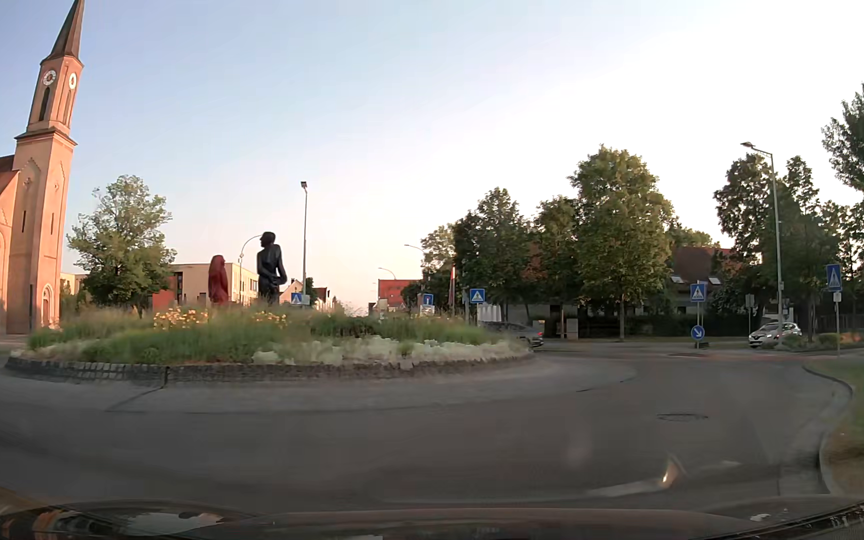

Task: Follow the waypoints while adhering to traffic rules and regulations

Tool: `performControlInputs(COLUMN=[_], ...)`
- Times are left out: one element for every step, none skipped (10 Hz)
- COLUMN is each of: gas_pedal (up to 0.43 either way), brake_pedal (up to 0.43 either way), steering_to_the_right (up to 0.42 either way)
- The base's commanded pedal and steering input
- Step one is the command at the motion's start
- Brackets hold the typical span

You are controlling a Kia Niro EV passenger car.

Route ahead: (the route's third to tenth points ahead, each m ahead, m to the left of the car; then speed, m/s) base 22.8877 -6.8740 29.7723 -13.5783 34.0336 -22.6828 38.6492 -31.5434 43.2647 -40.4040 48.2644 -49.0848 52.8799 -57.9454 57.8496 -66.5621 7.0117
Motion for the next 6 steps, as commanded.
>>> performControlInputs(gas_pedal=[0.15,0.15,0.15,0.15,0.15,0.15], brake_pedal=[0.018,0.018,0.018,0.018,0.018,0.018], steering_to_the_right=[0.181,0.185,0.192,0.197,0.197,0.199])
